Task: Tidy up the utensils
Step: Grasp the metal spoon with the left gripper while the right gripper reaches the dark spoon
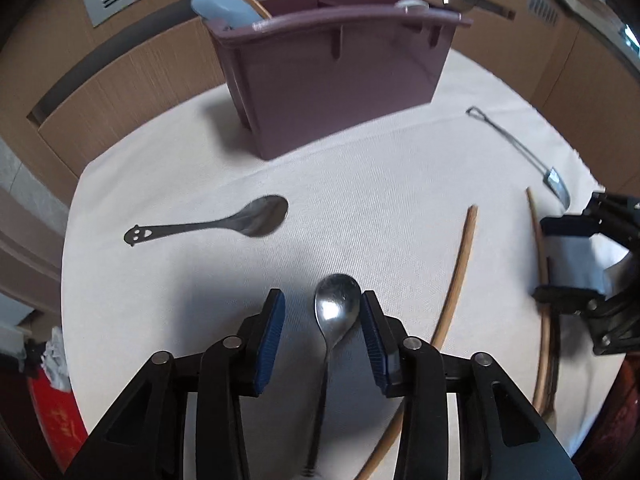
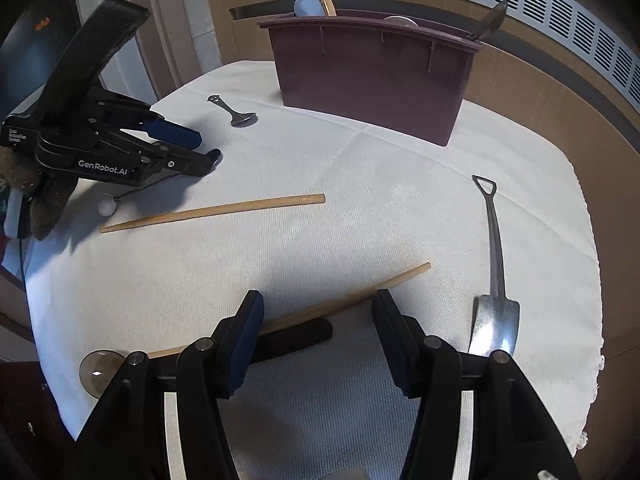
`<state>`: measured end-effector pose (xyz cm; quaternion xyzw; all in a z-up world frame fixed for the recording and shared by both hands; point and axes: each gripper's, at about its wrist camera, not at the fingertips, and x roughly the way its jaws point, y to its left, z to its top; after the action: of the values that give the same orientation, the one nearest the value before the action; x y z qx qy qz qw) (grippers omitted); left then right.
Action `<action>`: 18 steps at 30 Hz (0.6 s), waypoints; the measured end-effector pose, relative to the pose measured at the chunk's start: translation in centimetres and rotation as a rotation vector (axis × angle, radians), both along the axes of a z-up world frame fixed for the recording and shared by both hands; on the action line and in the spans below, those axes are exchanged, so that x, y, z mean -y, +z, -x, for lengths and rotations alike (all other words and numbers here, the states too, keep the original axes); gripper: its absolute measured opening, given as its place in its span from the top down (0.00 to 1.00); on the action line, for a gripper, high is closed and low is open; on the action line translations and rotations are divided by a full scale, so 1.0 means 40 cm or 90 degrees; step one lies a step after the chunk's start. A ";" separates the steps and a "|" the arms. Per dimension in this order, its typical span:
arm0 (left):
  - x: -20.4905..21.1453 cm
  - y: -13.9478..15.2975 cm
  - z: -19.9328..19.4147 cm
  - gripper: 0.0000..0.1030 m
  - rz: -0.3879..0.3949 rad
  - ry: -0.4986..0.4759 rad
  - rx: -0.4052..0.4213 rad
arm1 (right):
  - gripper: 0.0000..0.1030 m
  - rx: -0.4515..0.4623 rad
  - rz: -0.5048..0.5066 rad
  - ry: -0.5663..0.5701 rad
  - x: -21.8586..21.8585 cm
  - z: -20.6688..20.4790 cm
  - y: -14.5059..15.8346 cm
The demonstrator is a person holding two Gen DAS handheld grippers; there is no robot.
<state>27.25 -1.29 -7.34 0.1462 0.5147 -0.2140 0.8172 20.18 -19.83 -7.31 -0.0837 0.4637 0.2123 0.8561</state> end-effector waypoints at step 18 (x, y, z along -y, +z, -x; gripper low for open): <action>-0.052 0.071 0.059 0.76 0.125 0.128 0.093 | 0.14 -0.028 -0.026 0.043 -0.027 0.015 0.000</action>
<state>24.87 0.81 -4.51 0.0286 0.4423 -0.1690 0.8803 19.59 -18.74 -7.32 -0.0772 0.4748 0.2524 0.8396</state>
